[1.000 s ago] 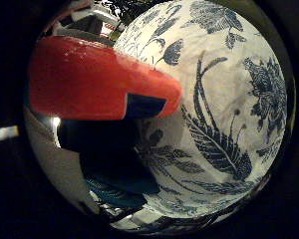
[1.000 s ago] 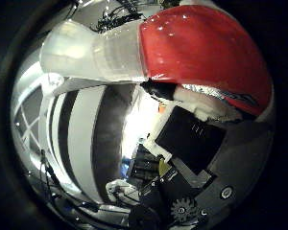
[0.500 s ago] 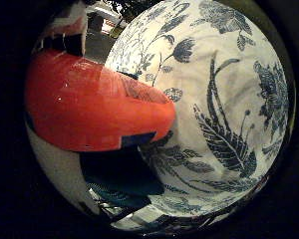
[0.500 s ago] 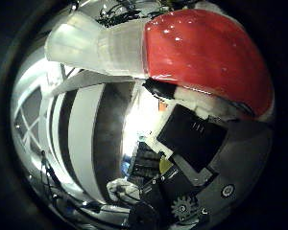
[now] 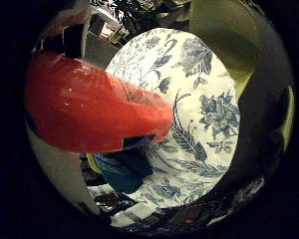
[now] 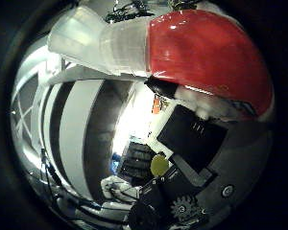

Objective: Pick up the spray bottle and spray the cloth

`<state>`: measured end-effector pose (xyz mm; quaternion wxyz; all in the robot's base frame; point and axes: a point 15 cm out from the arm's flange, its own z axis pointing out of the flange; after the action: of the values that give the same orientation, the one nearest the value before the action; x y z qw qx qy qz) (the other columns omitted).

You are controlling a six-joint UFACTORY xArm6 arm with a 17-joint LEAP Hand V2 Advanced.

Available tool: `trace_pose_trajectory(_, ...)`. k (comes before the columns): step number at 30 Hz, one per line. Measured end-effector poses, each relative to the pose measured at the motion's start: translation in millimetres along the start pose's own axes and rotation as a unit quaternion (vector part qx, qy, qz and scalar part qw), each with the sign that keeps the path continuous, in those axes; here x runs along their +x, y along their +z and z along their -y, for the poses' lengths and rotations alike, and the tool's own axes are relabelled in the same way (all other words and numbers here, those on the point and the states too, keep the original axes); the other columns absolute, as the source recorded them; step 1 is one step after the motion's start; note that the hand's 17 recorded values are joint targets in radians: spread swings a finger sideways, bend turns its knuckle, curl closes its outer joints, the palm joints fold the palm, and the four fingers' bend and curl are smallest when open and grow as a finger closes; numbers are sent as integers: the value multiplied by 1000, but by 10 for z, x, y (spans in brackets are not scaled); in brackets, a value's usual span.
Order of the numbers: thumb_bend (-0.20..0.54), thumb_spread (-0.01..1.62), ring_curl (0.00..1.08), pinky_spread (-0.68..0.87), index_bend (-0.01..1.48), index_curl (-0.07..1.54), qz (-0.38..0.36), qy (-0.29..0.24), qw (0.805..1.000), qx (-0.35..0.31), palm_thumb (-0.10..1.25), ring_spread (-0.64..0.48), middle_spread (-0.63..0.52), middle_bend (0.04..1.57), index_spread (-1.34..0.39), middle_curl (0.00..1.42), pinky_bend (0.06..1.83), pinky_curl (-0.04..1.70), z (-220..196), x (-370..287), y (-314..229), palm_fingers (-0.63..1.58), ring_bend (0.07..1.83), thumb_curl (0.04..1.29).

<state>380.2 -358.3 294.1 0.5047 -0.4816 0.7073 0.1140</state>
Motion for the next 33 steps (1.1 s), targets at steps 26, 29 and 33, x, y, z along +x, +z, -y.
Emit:
trace_pose_trajectory(26, -10, 1149, 835, -178, 1191, 816, -343, -99, 857, -370, 1068, -233, -85, 1408, -200, 654, 1044, 1374, -730, -1337, -454, 1129, 1327, 463)
trace_pose_trajectory(29, -11, 1153, 836, -179, 1192, 815, -381, -104, 831, -393, 1069, -233, -87, 1409, -201, 652, 1042, 1378, -716, -1397, -432, 1129, 1327, 463)
trace_pose_trajectory(33, -12, 1157, 837, -181, 1190, 816, -439, -114, 790, -413, 1064, -233, -88, 1410, -202, 652, 1042, 1382, -665, -1484, -483, 1126, 1328, 467)
